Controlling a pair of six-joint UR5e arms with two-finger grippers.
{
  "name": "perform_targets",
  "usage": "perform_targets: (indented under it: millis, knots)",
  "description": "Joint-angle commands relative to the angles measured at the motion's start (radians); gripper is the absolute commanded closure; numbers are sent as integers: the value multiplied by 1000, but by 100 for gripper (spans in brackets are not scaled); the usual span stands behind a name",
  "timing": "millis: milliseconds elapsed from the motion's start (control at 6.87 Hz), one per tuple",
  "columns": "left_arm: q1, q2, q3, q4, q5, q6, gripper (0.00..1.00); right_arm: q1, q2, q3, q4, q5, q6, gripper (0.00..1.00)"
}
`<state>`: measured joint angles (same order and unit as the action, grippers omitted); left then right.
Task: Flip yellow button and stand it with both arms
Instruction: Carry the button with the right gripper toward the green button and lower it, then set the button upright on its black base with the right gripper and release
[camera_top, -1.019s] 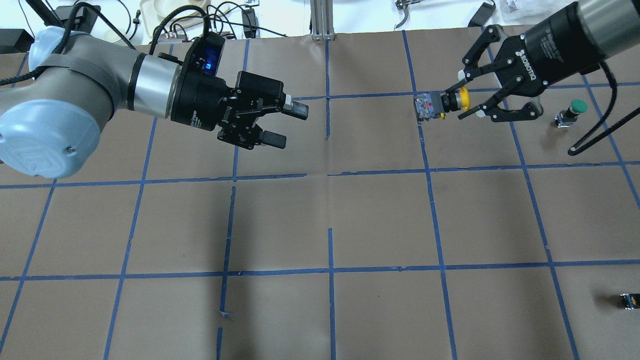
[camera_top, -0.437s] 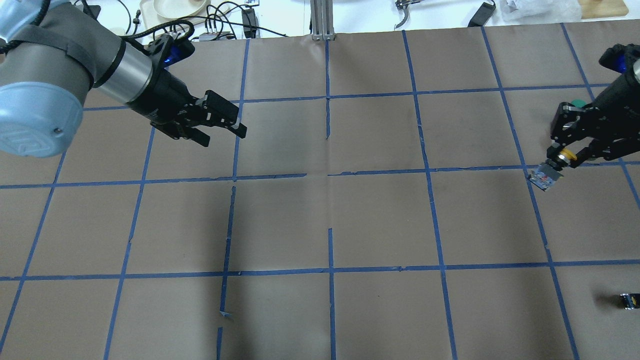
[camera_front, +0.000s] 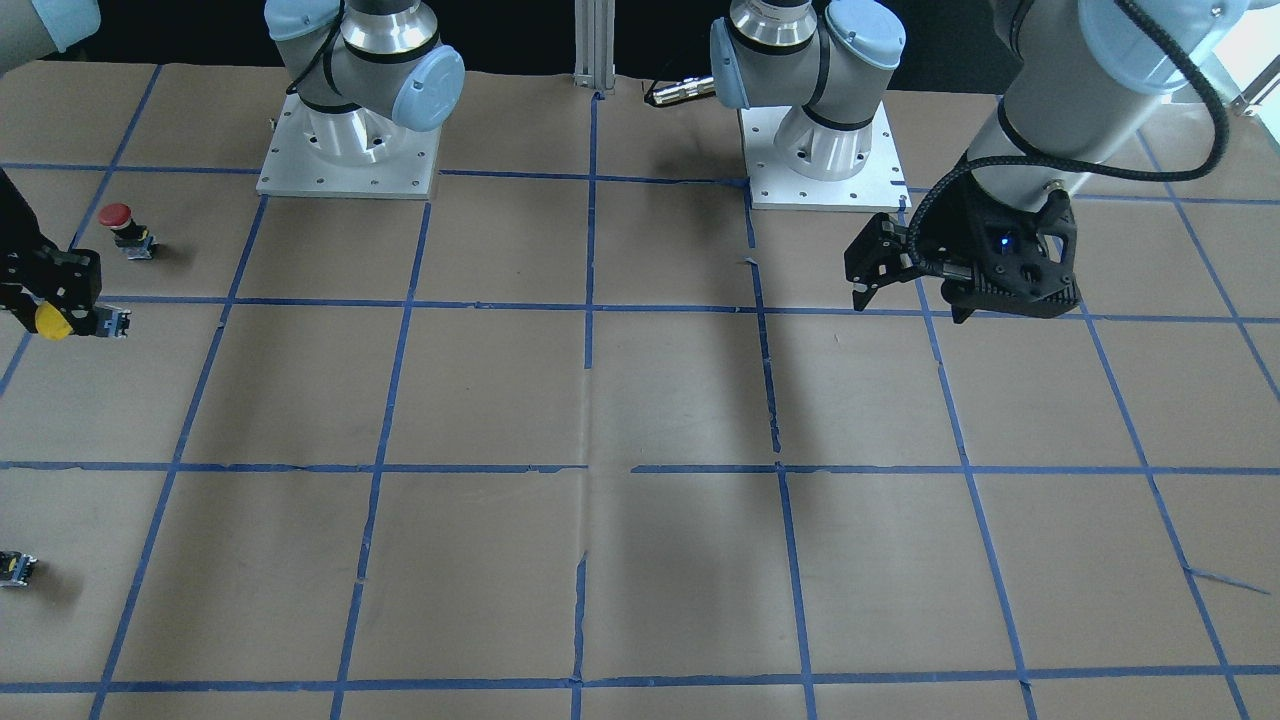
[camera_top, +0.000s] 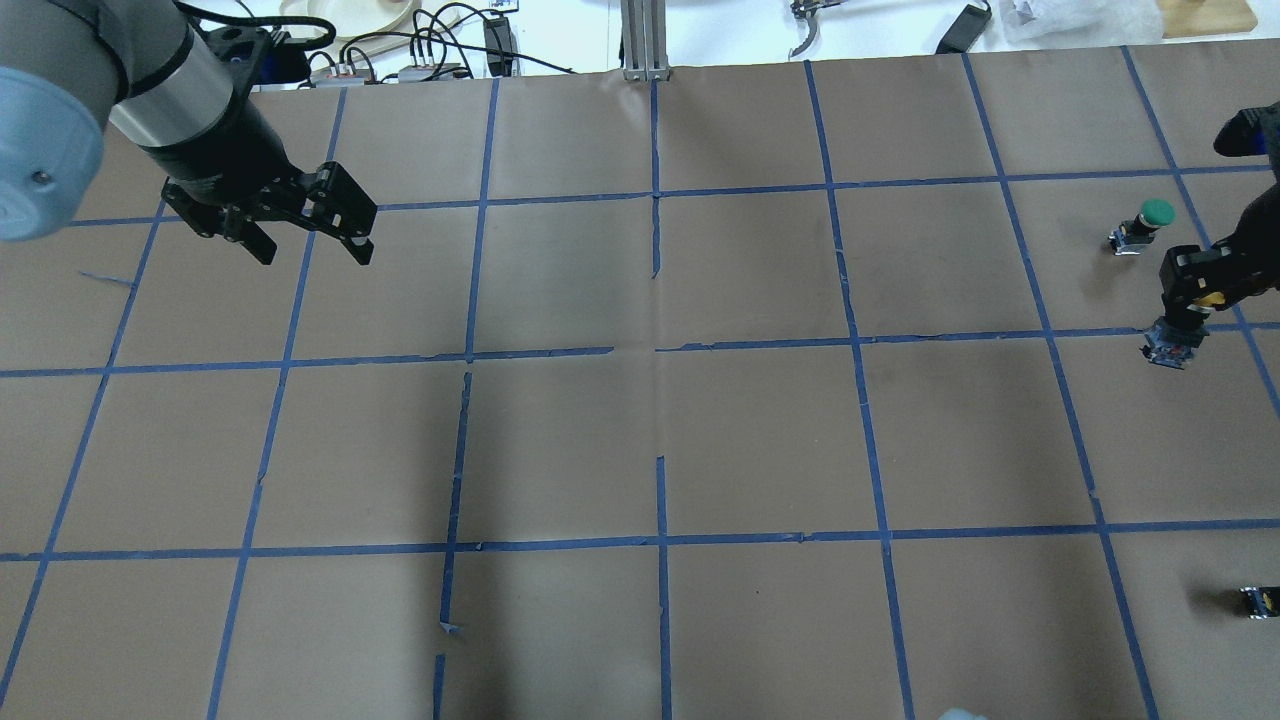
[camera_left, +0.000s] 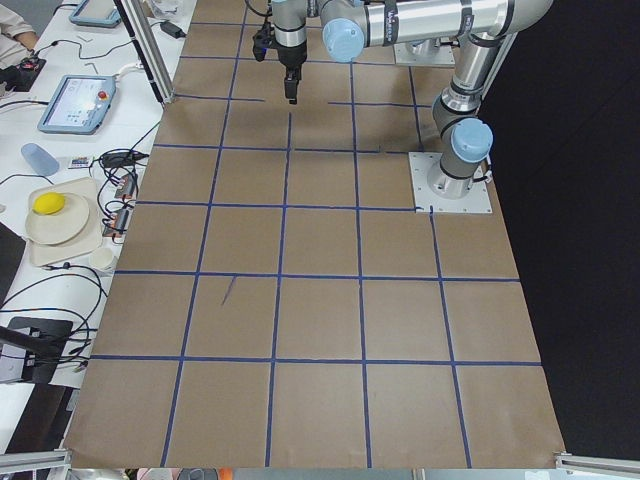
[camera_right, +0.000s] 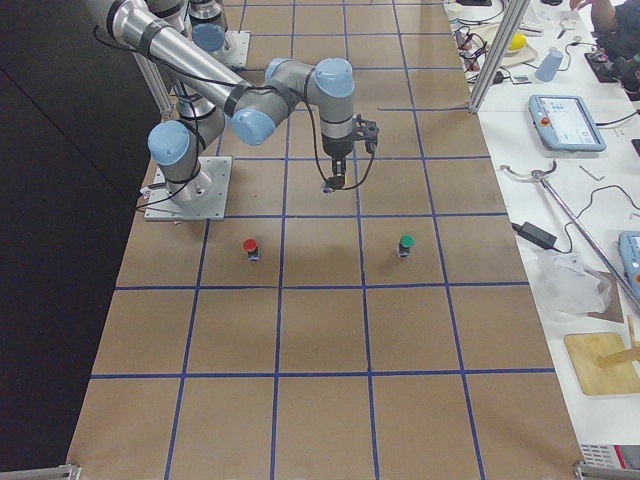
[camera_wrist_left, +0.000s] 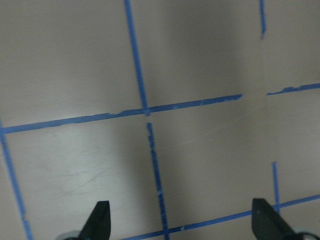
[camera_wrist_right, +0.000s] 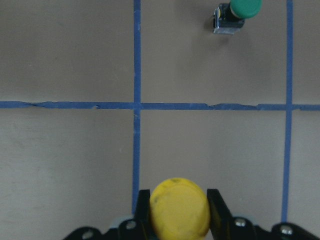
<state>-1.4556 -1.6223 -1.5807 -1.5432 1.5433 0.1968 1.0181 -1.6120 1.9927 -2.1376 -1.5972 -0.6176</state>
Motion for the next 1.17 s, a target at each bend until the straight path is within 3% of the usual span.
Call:
perform_targets:
  millis: [0,146,437,583,728,874,1019]
  knots:
    - [-18,-24,77,-31,61,-52,0,-143,3,188,-336,31,-304,82]
    - [-58,-33,105,-46,113,-54,0,-212,9,283,-525,105,-409,82]
    - [-75,-31,123,-83,112,-85,0,-240,12,377,-684,204,-422,83]
    - [-77,-9,125,-80,100,-71,0,-268,41,382,-691,229,-421,83]
    - [-66,-8,140,-78,72,-62,0,-269,129,380,-787,282,-422,83]
    - [-65,-1,148,-80,2,-53,0,-271,227,383,-970,292,-418,83]
    - [-66,1,149,-78,-3,10,0,-286,263,390,-1011,290,-416,83]
